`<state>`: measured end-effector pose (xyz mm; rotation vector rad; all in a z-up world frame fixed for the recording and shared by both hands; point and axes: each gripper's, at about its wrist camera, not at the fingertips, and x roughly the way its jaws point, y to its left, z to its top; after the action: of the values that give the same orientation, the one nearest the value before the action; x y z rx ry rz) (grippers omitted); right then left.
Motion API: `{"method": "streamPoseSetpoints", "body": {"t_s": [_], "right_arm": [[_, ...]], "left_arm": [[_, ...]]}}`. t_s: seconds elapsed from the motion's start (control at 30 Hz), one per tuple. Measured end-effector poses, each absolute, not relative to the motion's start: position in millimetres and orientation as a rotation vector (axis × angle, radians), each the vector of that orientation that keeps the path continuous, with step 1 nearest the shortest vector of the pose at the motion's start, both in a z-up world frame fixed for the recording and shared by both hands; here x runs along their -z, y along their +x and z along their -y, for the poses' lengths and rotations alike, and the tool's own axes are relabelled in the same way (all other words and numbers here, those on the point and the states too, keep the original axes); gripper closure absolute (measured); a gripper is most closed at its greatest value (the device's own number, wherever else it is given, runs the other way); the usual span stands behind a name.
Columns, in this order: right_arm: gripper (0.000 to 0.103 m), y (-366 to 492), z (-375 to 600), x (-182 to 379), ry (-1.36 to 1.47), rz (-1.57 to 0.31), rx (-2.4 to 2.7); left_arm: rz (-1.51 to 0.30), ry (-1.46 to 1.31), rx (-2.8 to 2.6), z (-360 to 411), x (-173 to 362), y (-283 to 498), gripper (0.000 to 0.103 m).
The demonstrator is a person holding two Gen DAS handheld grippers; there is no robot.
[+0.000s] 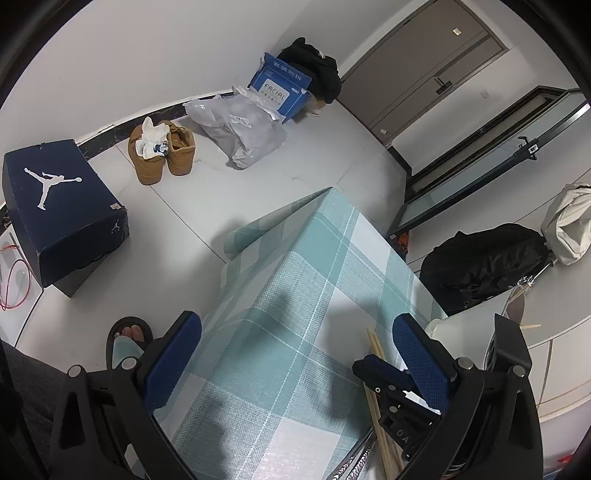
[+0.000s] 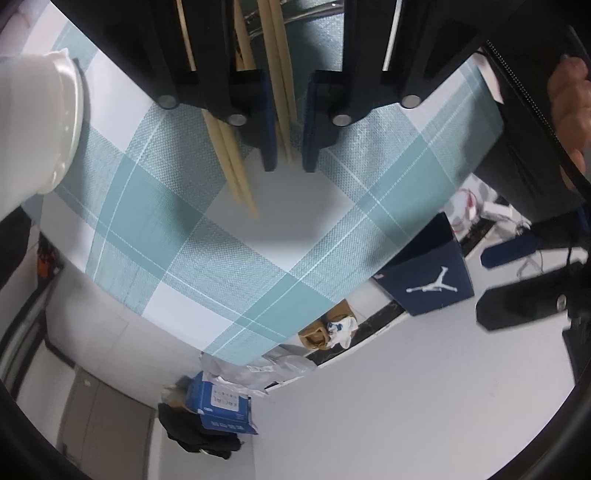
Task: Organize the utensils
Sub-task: 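Lower the right tool onto the pile and close on a chopstick, then lift the chopstick with the right tool while the left tool grasps another chopstick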
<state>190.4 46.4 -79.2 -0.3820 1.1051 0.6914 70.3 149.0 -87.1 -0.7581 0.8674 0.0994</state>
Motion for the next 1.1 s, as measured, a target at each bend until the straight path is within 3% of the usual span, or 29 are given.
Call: {"method": "streamPoseSetpoints", "body": {"t_s": [0.43,0.83,1.1], "right_arm": [[0.100,190,-19,45,-0.283,-0.990,-0.659],[0.100,173,56,0,-0.106,-0.868,-0.584],[0.100,156,101,-19,-0.012,-0.789,-0.590]], "left_arm": [[-0.883,-0.717,-0.098,-142,88,73,0.001],[-1.049,-0.678,0.090,-90,106,87,0.002],[-1.159,-0.615,0.136,-56,117,94,0.019]]}}
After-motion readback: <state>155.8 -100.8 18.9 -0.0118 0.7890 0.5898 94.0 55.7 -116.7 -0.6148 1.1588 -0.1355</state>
